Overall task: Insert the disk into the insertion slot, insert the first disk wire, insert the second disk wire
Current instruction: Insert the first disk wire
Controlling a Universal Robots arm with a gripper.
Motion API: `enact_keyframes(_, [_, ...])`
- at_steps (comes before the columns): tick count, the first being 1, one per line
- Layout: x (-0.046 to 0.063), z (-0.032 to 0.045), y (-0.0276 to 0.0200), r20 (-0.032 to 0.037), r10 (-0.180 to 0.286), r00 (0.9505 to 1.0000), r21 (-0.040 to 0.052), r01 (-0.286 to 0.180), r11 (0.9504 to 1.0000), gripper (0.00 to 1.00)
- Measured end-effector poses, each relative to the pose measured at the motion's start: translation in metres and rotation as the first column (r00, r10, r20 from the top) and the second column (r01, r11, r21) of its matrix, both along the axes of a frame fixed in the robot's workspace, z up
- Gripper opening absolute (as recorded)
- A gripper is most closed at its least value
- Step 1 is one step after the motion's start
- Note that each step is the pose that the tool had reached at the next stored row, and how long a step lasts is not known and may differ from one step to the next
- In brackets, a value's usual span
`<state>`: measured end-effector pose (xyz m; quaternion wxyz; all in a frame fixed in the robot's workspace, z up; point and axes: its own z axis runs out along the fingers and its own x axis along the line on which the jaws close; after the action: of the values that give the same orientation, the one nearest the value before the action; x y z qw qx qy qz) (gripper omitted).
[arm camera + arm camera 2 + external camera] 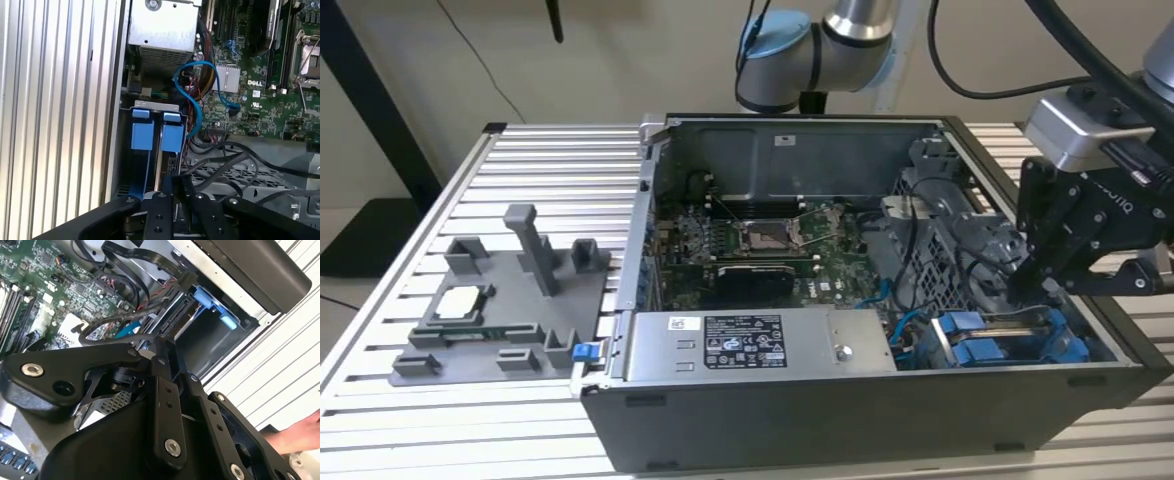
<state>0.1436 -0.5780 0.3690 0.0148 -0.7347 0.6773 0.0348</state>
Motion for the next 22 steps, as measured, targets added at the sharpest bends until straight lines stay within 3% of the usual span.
enact_keyframes(12, [0.0023,-0.0036,-0.0009,-0.002,-0.005,1.0,0.0003,0.005,1.0,0.0])
enact_keyframes(15, [0.0026,-0.0041,-0.0009,-0.0148,-0.005,0.9999,0.002,0.005,1.0,0.0])
enact_keyframes(19, [0.0058,-0.005,-0.0009,-0.0304,-0.005,0.9995,0.0117,0.005,0.9999,0.0])
enact_keyframes(22, [0.0084,-0.0057,-0.0009,-0.0359,-0.005,0.9993,0.0171,0.005,0.9998,0.0])
